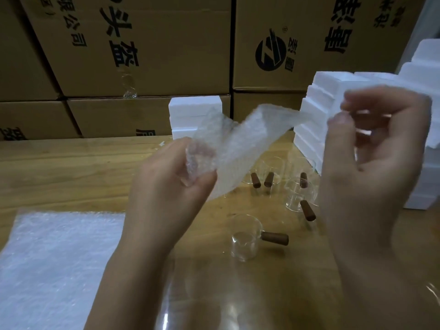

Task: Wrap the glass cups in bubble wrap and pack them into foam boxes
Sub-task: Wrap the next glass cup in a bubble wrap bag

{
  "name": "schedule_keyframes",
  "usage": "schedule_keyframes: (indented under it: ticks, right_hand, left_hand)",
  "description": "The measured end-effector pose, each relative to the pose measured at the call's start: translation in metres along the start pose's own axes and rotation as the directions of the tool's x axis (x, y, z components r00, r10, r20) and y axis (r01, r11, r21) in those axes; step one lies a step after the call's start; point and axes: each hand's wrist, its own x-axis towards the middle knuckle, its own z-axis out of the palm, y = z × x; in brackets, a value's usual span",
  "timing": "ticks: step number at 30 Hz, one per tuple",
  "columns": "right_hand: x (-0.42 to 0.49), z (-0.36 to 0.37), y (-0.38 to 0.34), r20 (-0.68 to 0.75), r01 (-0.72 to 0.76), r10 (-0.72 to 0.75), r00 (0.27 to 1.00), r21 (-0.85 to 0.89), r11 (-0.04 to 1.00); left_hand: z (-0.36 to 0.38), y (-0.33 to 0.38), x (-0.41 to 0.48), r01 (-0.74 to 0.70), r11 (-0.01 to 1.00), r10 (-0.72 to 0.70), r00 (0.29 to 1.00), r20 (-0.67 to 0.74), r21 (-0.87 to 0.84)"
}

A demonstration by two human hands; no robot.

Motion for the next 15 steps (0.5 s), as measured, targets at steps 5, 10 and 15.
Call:
schedule_keyframes:
  ticks: [5, 10, 15]
  right_hand:
    - [0.003, 0.001, 0.008, 0.693, -0.706, 0.575, 0.435, -0.134, 0.696]
    - [0.005, 0.004, 0.014, 0.74, -0.847, 0.509, 0.44, 0.152, 0.51]
    - [0.007, -0.002, 0.022, 0.681, -0.805, 0.553, 0.48, 0.092, 0.585]
  left_hand:
    - [0.006, 0.002, 0.0, -0.107, 0.972, 0.126, 0.989, -0.081, 0.212]
    - [0.015, 0.005, 0.0, -0.33, 0.864, 0.291, 0.944, 0.156, 0.381]
    - [0.013, 0.005, -0.004, -0.264, 0.934, 0.137, 0.887, 0.44, 0.242]
